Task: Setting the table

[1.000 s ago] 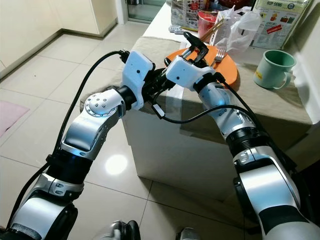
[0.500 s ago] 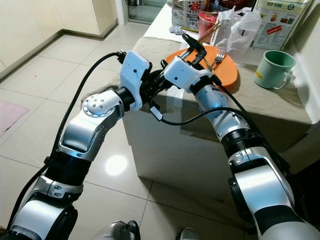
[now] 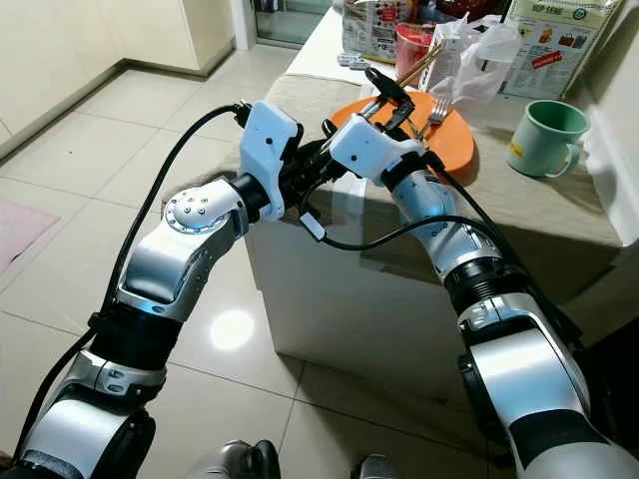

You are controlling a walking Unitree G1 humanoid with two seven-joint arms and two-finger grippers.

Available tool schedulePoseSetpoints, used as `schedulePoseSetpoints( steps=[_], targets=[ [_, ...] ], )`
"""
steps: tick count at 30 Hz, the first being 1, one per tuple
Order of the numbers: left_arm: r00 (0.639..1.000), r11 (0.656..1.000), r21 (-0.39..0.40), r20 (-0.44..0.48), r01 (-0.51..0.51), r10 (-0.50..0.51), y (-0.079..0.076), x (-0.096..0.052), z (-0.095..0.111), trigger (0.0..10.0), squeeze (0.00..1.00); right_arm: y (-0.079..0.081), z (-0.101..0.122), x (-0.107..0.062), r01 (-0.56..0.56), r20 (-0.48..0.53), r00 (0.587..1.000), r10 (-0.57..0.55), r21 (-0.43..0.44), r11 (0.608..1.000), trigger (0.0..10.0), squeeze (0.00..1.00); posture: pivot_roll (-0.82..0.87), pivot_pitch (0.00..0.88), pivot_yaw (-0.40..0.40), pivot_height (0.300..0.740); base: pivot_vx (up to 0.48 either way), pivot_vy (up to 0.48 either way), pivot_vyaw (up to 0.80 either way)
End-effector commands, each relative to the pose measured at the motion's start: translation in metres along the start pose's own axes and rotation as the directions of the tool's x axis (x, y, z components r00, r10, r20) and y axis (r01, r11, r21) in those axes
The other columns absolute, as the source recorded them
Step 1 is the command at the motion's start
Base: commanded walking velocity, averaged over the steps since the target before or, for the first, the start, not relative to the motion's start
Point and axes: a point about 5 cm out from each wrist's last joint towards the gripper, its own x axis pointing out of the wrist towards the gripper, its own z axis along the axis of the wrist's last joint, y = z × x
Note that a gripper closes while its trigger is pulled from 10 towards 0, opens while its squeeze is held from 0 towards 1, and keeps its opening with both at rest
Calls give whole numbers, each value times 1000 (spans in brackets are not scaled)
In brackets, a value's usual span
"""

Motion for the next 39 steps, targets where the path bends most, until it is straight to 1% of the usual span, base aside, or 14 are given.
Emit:
schedulePoseSetpoints(
  steps=[1, 5, 7, 11, 18, 20, 21, 22, 25, 26, 27, 29, 33, 39],
  targets=[
    [995, 999, 53, 95, 8, -13, -1, 0, 25, 0, 0, 1, -13, -7, -28, -62, 998, 26, -27, 999, 10000, 1000, -166, 67, 48, 740, 0, 0, 0],
    [996, 999, 51, 87, -4, 0, 2, 0, 23, 0, 0, -5, -15, -7, -8, -66, 998, 5, -48, 999, 10000, 1000, -166, 68, 48, 740, 0, 0, 0],
    [996, 999, 51, 85, -5, 1, 2, 0, 23, 0, 0, -6, -16, -7, 0, -77, 997, -1, -13, 1000, 10000, 1000, -166, 69, 47, 740, 0, 0, 0],
    [997, 999, 52, 82, -6, 1, 3, 0, 22, 0, 0, -6, -16, -7, 6, -86, 996, -6, 6, 1000, 10000, 1000, -166, 69, 47, 740, 0, 0, 0],
    [997, 999, 49, 77, -8, 4, 3, -1, 20, 0, 0, -6, -18, -8, 0, -92, 996, -3, -36, 999, 10000, 1000, -163, 72, 46, 740, 0, 0, 0],
    [997, 999, 49, 77, -7, 4, 3, -1, 20, 0, 0, -6, -19, -8, 0, -95, 996, -3, -35, 999, 10000, 1000, -163, 72, 46, 740, 0, 0, 0],
    [997, 999, 50, 77, -7, 3, 3, -1, 20, 0, 0, -6, -20, -8, 7, -112, 994, -10, -27, 1000, 10000, 1000, -163, 71, 45, 740, 0, 0, 0],
    [997, 999, 49, 77, -8, 4, 3, -1, 20, 0, 0, -5, -22, -7, 16, -140, 990, -15, 9, 1000, 10000, 871, -163, 71, 45, 740, 0, 0, 0],
    [997, 999, 49, 77, -8, 5, 3, -1, 20, 0, 0, -5, -22, -7, 20, -147, 989, -16, 25, 999, 10000, 871, -163, 71, 45, 740, 0, 0, 0],
    [997, 999, 49, 77, -9, 5, 3, -1, 20, 0, 0, -4, -22, -6, 28, -148, 989, -18, 67, 997, 0, 0, -163, 71, 45, 740, 0, 0, 0],
    [997, 999, 49, 77, -9, 5, 3, -1, 20, 0, 0, -4, -22, -6, 41, -157, 987, -24, 110, 993, 0, 0, -164, 71, 44, 740, 0, 0, 0],
    [997, 999, 48, 77, -10, 6, 3, 0, 20, 0, 0, -4, -23, -5, 60, -168, 985, -32, 168, 984, 0, 0, -163, 72, 44, 740, 0, 0, 0],
    [997, 999, 48, 76, -10, 6, 3, 0, 20, 0, 0, -4, -24, -5, 75, -184, 982, -36, 212, 974, 0, 0, -163, 72, 44, 740, 0, 0, 0],
    [997, 999, 47, 77, -11, 7, 3, 0, 20, 0, 0, -8, -27, -4, 113, -219, 975, -41, 329, 938, 0, 0, -162, 72, 44, 740, 0, 0, 0]
  ],
)
